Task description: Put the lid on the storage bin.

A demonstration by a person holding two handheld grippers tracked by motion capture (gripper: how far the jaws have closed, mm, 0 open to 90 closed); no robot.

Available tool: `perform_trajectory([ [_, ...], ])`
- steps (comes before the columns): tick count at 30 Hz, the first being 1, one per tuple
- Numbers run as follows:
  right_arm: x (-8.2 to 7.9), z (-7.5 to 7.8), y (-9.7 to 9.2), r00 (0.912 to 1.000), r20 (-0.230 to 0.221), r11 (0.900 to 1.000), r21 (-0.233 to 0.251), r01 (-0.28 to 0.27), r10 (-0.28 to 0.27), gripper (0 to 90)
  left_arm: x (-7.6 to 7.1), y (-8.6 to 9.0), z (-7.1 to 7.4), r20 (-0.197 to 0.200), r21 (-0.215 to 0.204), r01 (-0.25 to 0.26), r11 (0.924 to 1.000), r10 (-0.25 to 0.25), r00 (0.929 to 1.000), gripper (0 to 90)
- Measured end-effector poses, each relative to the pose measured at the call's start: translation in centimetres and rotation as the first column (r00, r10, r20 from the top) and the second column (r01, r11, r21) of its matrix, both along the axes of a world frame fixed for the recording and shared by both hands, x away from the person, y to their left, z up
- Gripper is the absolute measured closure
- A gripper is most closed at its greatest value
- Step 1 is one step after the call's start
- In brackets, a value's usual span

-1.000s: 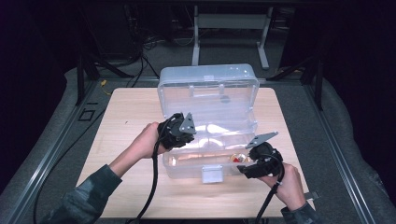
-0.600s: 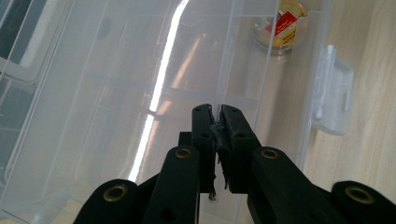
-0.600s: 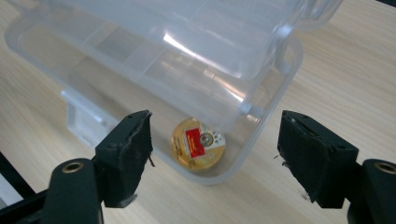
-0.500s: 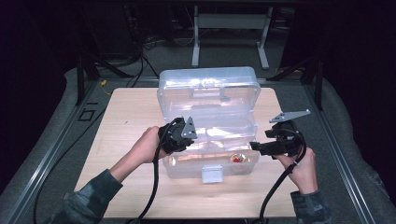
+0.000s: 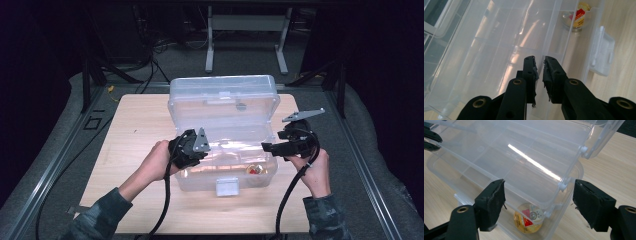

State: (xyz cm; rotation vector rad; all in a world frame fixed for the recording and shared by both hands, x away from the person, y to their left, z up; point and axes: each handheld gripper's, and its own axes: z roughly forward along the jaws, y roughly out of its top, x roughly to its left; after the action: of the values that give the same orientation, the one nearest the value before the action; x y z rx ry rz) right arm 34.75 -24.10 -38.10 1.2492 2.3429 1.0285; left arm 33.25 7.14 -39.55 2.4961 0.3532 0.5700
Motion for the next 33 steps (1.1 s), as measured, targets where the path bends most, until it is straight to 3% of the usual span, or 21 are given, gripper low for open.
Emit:
perform_trajectory([
  [9, 0.3, 0.0, 0.1, 1.0, -0.002, 1.0, 0.0, -0.001, 0.001, 24.8, 0.0, 0.4, -0.2, -0.044, -0.032, -0.019, 0.9993, 0.018, 0.9989, 77.8],
  [11, 0.3, 0.0, 0.2, 1.0, 0.001, 1.0, 0.006, -0.001, 0.001, 24.2, -0.1, 0.4, -0.1, -0.076, -0.049, -0.025, 0.9985, 0.021, 0.9969, 74.0],
  [14, 0.5, 0.0, 0.4, 1.0, 0.001, 1.0, -0.004, 0.0, 0.0, 22.5, -0.2, 0.4, -0.1, -0.088, -0.05, -0.033, 0.9982, 0.028, 0.9958, 66.4],
  [21, 0.7, 0.1, 0.7, 1.0, 0.002, 1.0, 0.001, -0.003, 0.003, 21.1, -0.2, 0.6, -0.1, -0.121, -0.061, -0.039, 0.9974, 0.031, 0.9921, 66.9],
  [22, 0.7, 0.2, 0.6, 1.0, 0.005, 1.0, 0.009, -0.002, 0.002, 19.8, -0.3, 0.7, -0.1, -0.133, -0.065, -0.042, 0.997, 0.033, 0.9905, 60.3],
  [25, 0.7, 0.3, 0.5, 0.9999, 0.01, 0.9998, 0.021, 0.001, -0.001, 19.5, -0.6, 1.2, 0.0, -0.146, -0.071, -0.045, 0.9965, 0.034, 0.9888, 53.7],
  [33, 0.8, 0.2, 0.4, 1.0, 0.007, 0.9997, 0.023, 0.004, -0.004, 18.4, -0.6, 2.2, -0.3, -0.163, -0.064, -0.047, 0.9968, 0.036, 0.986, 52.3],
])
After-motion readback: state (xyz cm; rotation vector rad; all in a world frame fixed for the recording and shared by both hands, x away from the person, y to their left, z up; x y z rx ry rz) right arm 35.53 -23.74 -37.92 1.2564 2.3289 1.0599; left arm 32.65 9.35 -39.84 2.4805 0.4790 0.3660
